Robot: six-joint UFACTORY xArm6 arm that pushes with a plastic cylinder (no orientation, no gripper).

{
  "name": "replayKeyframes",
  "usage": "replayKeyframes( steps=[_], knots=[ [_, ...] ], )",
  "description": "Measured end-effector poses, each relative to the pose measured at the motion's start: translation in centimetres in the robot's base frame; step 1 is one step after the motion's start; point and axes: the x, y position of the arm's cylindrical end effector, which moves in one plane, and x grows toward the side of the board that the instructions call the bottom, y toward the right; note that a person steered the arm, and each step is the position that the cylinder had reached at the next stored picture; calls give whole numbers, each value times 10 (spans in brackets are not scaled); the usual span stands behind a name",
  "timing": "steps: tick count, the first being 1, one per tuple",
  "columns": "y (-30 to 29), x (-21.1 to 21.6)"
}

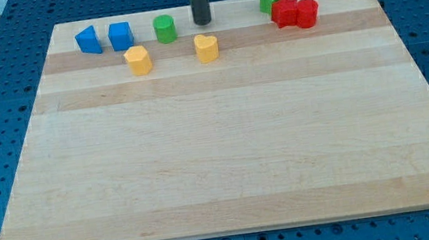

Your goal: Move the green star into the red star

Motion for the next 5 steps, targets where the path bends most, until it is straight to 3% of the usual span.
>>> replayKeyframes(
  steps=[1, 3, 5],
  knots=[
    [9, -8],
    [127, -30],
    [179, -21]
  ],
)
